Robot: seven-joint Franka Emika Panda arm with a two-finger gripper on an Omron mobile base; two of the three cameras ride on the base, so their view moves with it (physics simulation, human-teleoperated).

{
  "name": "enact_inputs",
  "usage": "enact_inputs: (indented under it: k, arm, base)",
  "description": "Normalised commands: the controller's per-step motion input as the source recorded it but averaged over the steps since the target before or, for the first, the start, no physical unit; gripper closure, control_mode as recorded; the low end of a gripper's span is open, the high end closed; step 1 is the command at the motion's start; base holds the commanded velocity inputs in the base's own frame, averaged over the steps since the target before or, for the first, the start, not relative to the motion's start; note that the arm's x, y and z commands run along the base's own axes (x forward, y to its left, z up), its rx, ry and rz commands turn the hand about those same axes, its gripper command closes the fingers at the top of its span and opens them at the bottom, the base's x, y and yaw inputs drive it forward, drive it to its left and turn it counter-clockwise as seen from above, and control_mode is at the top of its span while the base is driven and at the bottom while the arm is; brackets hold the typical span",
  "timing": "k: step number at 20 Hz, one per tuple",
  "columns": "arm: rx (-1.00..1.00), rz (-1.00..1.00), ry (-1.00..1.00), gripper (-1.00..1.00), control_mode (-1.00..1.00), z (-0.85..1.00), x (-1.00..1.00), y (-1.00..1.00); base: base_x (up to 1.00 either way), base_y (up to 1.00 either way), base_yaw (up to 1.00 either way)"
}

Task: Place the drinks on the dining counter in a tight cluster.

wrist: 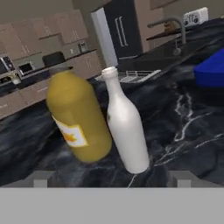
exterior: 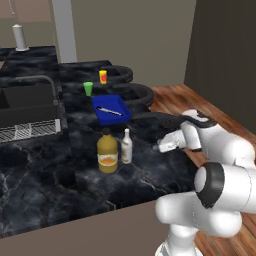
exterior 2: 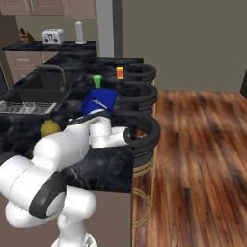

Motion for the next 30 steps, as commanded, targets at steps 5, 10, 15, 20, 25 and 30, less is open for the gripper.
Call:
enact_inputs:
  k: [5, 10, 15, 20, 25, 30]
  arm:
    - [-0.2, -0.24, 0.47, -1.0, -1.0, 0.95, -0.01, -0.24]
    - [-0.37, -0.05, 0.17, -1.0, -1.0, 0.71, -0.36, 0.06]
    - [-0.17, -0.01, -0.26, -1.0, -1.0, 0.68, -1.0, 0.18]
    - [-0.05, -0.06, -0.25, -1.0, -1.0, 0.91, -1.0, 0.02]
    - [-0.02, -0.26, -0.09, -1.0, -1.0, 0.53, -1.0, -0.16]
    - [-0.06, -0.42, 0.08, -1.0, -1.0, 0.18, -0.66, -0.07]
  base:
    - [0.0, 0.0, 0.0]
    - [0.0, 0.0, 0.0]
    - [0.0, 0.0, 0.0]
    - [0.0, 0.0, 0.0]
    - [0.0, 0.0, 0.0]
    - [0.0, 0.0, 0.0]
